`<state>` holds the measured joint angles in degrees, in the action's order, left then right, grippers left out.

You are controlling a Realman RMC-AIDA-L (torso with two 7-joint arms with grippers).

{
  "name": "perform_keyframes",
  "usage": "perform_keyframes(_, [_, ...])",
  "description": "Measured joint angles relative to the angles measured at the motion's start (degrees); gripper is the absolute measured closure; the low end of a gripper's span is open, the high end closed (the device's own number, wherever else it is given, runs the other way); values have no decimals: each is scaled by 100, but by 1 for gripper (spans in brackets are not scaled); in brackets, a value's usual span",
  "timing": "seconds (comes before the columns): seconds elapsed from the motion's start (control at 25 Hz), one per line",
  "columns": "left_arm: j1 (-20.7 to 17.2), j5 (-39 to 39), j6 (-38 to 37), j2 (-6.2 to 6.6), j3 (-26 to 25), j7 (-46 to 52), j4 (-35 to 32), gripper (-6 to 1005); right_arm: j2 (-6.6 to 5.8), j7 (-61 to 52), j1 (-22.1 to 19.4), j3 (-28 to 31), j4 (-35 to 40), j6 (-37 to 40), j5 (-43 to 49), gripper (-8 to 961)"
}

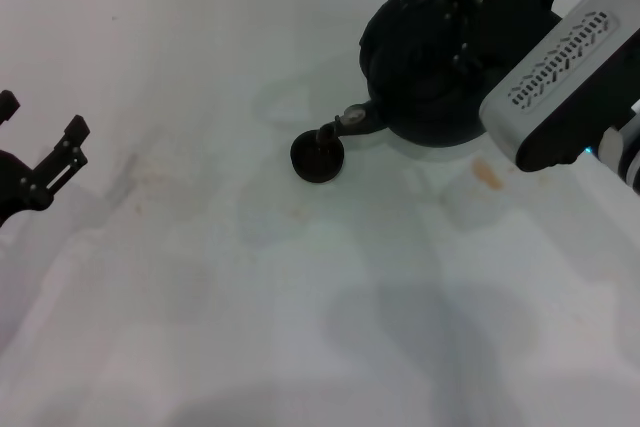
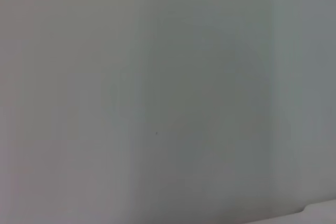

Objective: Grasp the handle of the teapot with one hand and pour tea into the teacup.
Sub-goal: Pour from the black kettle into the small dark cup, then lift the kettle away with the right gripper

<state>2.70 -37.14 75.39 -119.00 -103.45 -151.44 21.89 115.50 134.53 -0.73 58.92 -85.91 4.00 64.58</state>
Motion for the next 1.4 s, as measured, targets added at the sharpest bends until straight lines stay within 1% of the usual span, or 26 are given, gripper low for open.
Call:
perform_keyframes(0.48, [-17, 6, -8, 0, -62, 0, 0, 137, 3, 10, 7, -81, -17, 183, 135, 840])
perform_keyframes(0.8, [-6, 6, -8, 0, -61, 0, -7, 138, 13, 11, 50, -279, -66, 620, 399, 841])
perform_keyframes(1.4, [32, 5, -16, 0, -61, -7, -79, 139, 7, -23, 76, -303, -67, 632, 415, 842])
